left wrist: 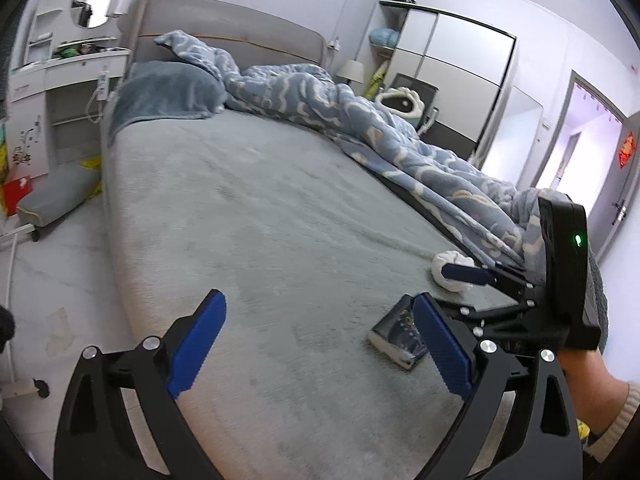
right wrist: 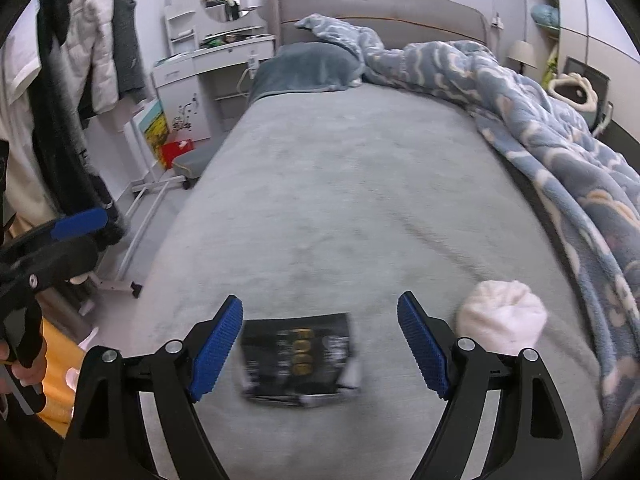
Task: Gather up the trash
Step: 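Grasp the black Face tissue packet with the left tool while the right tool grasps the white cloth ball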
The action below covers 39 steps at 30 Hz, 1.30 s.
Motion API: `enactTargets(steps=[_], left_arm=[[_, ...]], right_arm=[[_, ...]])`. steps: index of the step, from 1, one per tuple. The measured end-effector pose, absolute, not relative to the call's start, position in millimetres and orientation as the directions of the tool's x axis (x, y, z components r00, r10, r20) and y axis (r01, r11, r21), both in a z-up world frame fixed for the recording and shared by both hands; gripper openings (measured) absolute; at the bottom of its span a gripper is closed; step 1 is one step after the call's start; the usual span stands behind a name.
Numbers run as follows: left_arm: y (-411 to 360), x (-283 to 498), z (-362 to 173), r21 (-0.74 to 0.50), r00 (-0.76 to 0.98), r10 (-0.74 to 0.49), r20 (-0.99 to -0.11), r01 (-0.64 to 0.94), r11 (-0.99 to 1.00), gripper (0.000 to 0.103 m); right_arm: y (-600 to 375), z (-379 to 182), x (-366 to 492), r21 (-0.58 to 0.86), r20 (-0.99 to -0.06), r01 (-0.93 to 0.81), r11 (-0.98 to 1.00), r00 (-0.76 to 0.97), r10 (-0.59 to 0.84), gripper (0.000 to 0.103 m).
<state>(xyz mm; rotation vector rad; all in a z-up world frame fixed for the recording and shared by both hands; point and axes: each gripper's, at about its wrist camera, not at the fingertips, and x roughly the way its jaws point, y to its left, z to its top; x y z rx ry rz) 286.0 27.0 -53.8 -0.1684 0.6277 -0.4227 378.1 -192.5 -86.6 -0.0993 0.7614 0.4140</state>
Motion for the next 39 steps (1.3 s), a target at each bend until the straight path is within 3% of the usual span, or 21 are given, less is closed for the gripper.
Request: enactTargets(steps=[13,25,39], left_arm=[[-36.8,316.5,-79.1,-0.290,0.599,-0.564,-0.568,0.496,0.819,0.097],[-76.4,327.4,-111.8,-0.280,0.470,-0.607,-0.641,0.593,0.755,0.097],[-97.9,331.3,-122.4,-0.263,0.441,-0.599,-0.668,0.613,0.745,0.096]], right_arm=[[-240.8,-96.6,413.8,0.047,-0.710,-0.339,0.939,0.650,0.271,0.081],[-270.8,-117.3,431.1,0.017,-0.751,-0.290,0.957,0.628,0.204,0.081],[-307.1,-125.0,436.9,-0.024,-0.767,-0.208,0.978,0.631,0.115,0.036]])
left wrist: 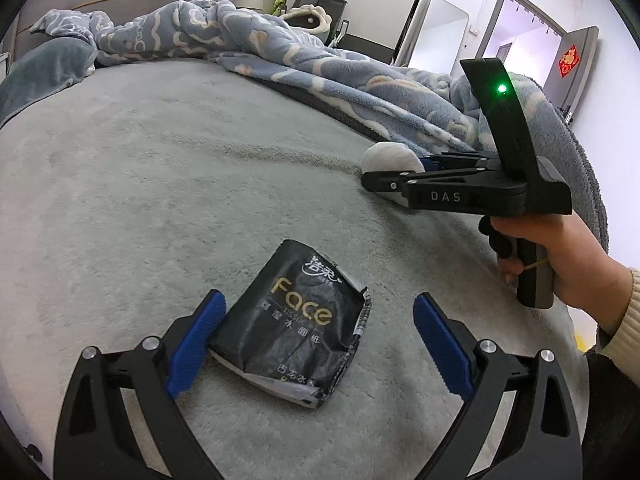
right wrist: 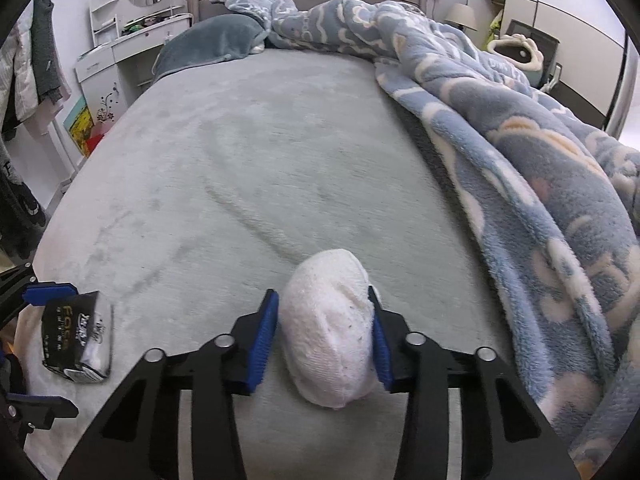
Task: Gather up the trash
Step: 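Grasp the black Face tissue packet with the left tool while the right tool grasps the white cloth ball, then carry the tissue packet and cloth ball over the green bin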
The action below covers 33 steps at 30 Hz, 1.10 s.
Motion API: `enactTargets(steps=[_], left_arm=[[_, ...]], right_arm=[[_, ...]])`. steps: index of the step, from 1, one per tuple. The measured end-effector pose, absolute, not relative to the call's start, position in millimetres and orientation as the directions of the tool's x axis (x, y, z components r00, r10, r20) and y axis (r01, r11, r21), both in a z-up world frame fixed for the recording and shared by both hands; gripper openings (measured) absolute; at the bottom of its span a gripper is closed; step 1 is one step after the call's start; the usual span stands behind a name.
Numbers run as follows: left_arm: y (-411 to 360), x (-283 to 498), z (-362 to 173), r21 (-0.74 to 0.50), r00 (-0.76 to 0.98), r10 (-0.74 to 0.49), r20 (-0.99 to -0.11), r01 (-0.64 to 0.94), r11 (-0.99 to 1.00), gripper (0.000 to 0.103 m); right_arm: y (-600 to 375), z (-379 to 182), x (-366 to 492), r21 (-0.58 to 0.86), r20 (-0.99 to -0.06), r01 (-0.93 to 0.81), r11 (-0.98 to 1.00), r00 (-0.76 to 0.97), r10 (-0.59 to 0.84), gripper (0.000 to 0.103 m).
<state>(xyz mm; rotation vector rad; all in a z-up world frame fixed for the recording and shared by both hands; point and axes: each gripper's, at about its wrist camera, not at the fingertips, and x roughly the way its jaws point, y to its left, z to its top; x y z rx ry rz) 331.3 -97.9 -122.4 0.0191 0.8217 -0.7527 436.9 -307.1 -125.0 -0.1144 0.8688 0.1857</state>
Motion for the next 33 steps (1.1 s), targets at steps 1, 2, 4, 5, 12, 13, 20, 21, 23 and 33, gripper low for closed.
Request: enactTargets(steps=[1,2,4,5,12,13,20,21,23,33], left_arm=[[-98.9,331.9,-122.9,-0.263,0.440,-0.598,-0.669,0.613,0.745,0.096],[-99.3,332.1,-123.3,-0.264,0.439,-0.598,-0.670,0.612,0.746,0.095],[-100.7,333.5,-124.9,-0.266,0.437,-0.596,-0.674,0.609,0.747,0.094],[-100.7,333.4,-125.5,-0.265,0.436,-0.594,-0.676,0.608,0.748,0.093],[-100.9,336.4,-128.0,-0.240,0.453,-0.549,-0.703,0.575,0.782,0.076],[-101.0,335.2,-127.4,-0.234,0.455,-0.543,-0.706,0.574,0.785,0.075],[-101.5,320.3,-122.6,-0.222,0.449,-0.535,-0.716,0.580,0.784,0.067],[-100.6,317.6,-121.7,-0.225,0.448,-0.536,-0.716,0.577,0.785,0.066],[-98.0,309.5,-118.3,-0.224,0.450,-0.535,-0.715,0.577,0.785,0.066],[-81.7,266.5,-97.8,-0.208,0.477,-0.519,-0.709,0.562,0.800,0.066]], right_arm=[[-310.8,-125.1,437.2,-0.021,-0.767,-0.202,0.979,0.632,0.114,0.035],[-314.2,-125.6,437.8,-0.015,-0.767,-0.196,0.981,0.631,0.115,0.034],[-317.6,-126.6,438.0,-0.009,-0.767,-0.190,0.982,0.631,0.115,0.032],[-319.5,-127.0,438.2,-0.003,-0.767,-0.187,0.982,0.631,0.117,0.032],[-326.9,-116.0,433.2,0.061,-0.747,-0.161,0.985,0.648,0.152,0.030],[-327.2,-114.9,431.6,0.064,-0.746,-0.160,0.985,0.648,0.153,0.030],[-328.1,-100.0,414.4,0.093,-0.726,-0.150,0.984,0.666,0.170,0.030],[-326.5,-97.9,410.8,0.096,-0.723,-0.152,0.984,0.669,0.173,0.030],[-321.9,-95.7,404.5,0.100,-0.721,-0.159,0.982,0.669,0.182,0.030],[-290.3,-81.6,361.6,0.125,-0.695,-0.178,0.976,0.686,0.214,0.030]])
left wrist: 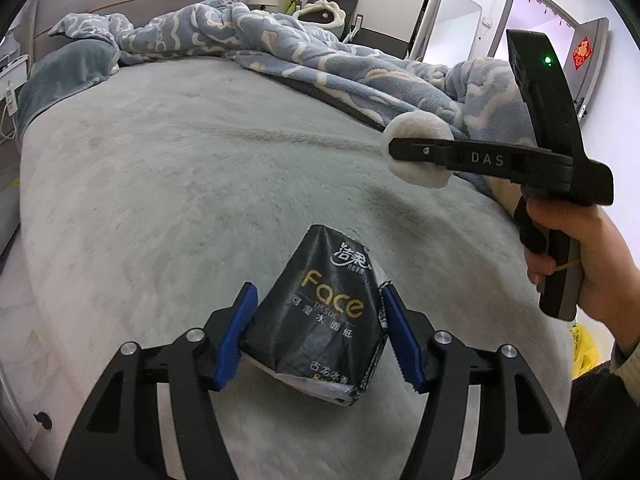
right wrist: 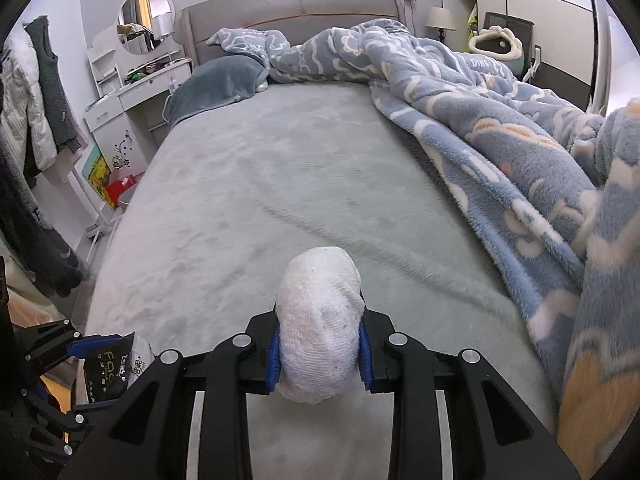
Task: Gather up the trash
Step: 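Carry the tissue packet and cloth ball over the green bin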
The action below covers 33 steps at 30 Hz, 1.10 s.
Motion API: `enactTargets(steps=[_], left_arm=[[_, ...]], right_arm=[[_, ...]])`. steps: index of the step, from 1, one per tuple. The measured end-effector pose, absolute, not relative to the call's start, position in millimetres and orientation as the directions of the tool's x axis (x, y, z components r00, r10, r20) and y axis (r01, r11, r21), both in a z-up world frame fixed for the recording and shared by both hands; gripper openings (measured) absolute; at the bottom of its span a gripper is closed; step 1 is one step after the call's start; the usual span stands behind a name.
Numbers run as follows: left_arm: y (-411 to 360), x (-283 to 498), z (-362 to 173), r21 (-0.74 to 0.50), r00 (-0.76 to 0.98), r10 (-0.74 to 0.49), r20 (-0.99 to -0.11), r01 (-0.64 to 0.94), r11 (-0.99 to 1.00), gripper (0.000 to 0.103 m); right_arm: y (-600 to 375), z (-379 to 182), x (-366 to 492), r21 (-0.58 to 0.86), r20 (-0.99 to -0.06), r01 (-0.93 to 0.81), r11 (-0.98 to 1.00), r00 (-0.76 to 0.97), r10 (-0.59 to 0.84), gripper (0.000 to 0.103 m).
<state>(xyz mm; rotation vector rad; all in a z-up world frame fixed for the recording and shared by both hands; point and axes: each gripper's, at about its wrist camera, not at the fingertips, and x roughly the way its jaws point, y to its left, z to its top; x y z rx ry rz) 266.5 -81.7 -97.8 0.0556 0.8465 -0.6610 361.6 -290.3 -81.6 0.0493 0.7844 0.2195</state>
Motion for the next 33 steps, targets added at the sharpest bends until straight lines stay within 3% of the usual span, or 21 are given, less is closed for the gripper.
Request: enactTargets(steps=[9,33], left_arm=[[-44.6,223.0,-87.3,-0.194,0.509,-0.481,-0.713,0.516,0.834,0.066],[95.1,153.8,-117.4,-0.230,0.534,-0.277,-0.799,0.155,0.961,0.067]], right_arm=[[-253.2,-73.5,323.3,0.178,-0.677,-0.227,0.957,0.678,0.287,0.030],[-116.3,-89.9,234.4,0.206,-0.692,-0.395,0.895,0.588,0.419,0.030]])
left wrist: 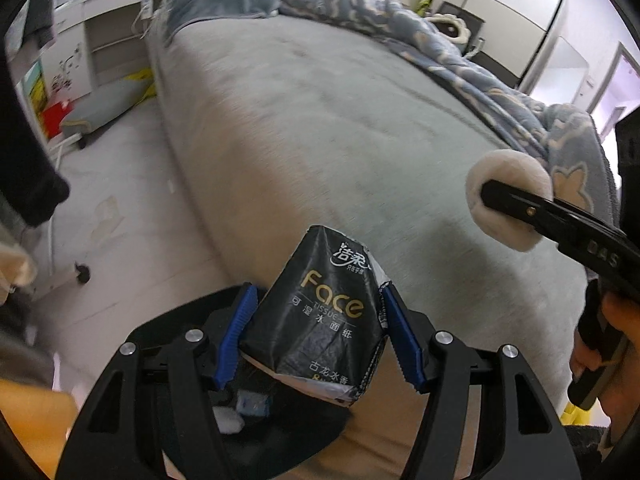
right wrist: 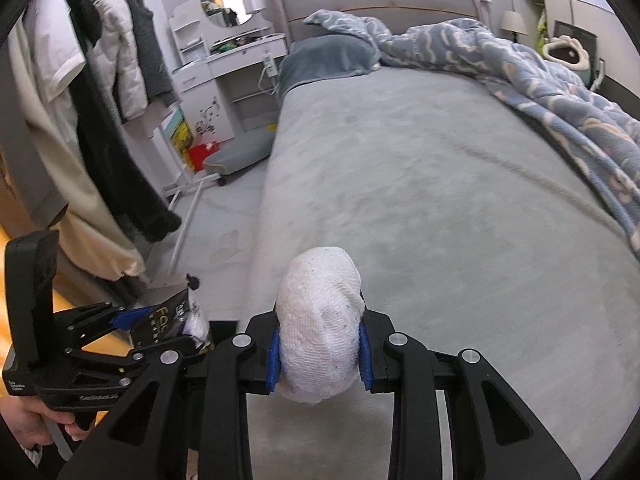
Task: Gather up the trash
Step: 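Carry the tissue packet and cloth ball over the green bin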
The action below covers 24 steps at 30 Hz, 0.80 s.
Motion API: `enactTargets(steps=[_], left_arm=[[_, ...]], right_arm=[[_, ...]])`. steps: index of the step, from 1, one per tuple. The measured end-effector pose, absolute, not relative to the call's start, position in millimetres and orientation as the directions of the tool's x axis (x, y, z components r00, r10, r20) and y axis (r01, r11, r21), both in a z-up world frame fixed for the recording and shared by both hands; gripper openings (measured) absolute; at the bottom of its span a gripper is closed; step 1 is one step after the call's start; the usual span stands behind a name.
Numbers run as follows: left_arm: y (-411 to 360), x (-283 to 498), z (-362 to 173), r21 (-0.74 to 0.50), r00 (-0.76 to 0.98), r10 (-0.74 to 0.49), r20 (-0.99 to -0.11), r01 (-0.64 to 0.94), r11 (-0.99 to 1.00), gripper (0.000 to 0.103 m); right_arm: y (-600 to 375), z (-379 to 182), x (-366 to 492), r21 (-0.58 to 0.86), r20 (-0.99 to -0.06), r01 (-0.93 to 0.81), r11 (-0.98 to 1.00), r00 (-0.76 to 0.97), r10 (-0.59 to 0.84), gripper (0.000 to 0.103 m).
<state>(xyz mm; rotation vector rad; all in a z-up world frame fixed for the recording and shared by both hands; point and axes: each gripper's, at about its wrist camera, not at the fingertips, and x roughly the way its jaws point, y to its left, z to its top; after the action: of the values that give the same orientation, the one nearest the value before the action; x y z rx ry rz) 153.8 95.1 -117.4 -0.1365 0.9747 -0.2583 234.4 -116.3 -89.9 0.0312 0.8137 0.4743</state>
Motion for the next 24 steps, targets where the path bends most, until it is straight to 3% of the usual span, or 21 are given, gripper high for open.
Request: enactTargets(steps=[20,24], left_arm=[[167.7,130.8,-187.2,-0.219,0.351,-0.197,-0.916,-0.022,0.975,0.067],[181.5,128.1,-200.2,-0.228,0.307,-0.204,-0.930,-0.046,0.973,0.072]], right_arm=[[-19.8,-95.5,204.8,0.244,-0.695,-0.513,0.823,0.499,0.518,0.030],[-1.8,-98.7,204.3,0.240,-0.708,-0.531,0.813,0.477,0.521,0.030]])
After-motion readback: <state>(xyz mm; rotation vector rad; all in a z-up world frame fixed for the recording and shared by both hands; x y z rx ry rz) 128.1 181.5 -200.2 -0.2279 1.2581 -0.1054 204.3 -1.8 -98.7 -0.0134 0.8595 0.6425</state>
